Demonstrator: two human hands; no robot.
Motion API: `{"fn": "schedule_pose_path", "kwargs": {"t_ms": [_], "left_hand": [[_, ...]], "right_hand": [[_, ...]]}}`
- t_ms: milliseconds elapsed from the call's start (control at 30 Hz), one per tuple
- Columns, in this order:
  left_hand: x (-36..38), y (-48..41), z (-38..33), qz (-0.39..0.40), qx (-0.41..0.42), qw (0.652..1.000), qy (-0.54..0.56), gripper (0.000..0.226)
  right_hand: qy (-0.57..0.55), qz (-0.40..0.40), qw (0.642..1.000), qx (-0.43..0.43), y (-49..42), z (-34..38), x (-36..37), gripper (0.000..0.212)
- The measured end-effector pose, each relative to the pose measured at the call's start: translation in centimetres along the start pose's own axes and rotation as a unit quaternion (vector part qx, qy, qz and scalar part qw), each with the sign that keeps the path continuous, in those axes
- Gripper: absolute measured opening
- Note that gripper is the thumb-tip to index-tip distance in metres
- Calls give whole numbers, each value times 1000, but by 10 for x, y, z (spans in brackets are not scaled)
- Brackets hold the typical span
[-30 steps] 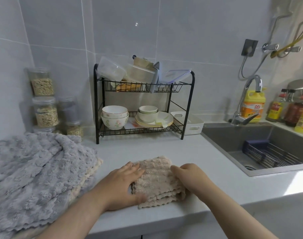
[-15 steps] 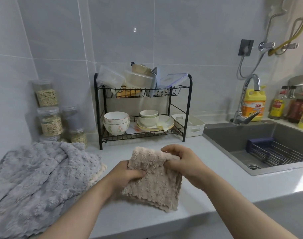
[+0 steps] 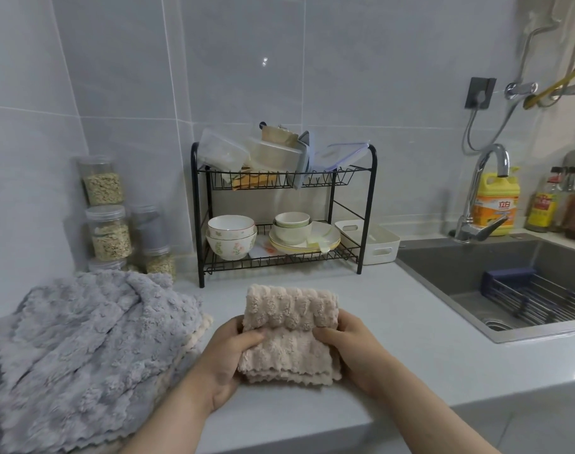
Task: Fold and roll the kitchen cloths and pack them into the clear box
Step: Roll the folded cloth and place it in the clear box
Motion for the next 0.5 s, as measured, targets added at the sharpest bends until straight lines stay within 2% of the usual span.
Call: {"fn": "schedule_pose_path", "kwargs": {"t_ms": [100,200,300,433,500], "left_hand": [[0,0,0,-5,17,1000,-15,28],[-2,-3,2,-29,3,999,29,29],[-3,-4,1,-37,4,998,56,29],[-4,-3,0,-34,-4,996,84,39],[-7,-7,1,-49,-11,995,88,45]], "right_hand": [[-26,-7,1000,-16,4,-3,-5,23],[-5,23,999,-43,7,-3,2,19],[25,35,998,-46,8,-4,6,30],[-54,7,998,-36,2,-5,-2,34],[-58,-7,998,-25,1,-6,-4,38]]}}
Point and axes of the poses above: each hand's wrist, its own y-axis away from the middle knuckle, its own x-axis out of the palm, z = x × y, the point moved 5 cm from there along -y, towards the middle knuckle, and after that the axes turned 12 degrees about -z, right-handed, at the moved point
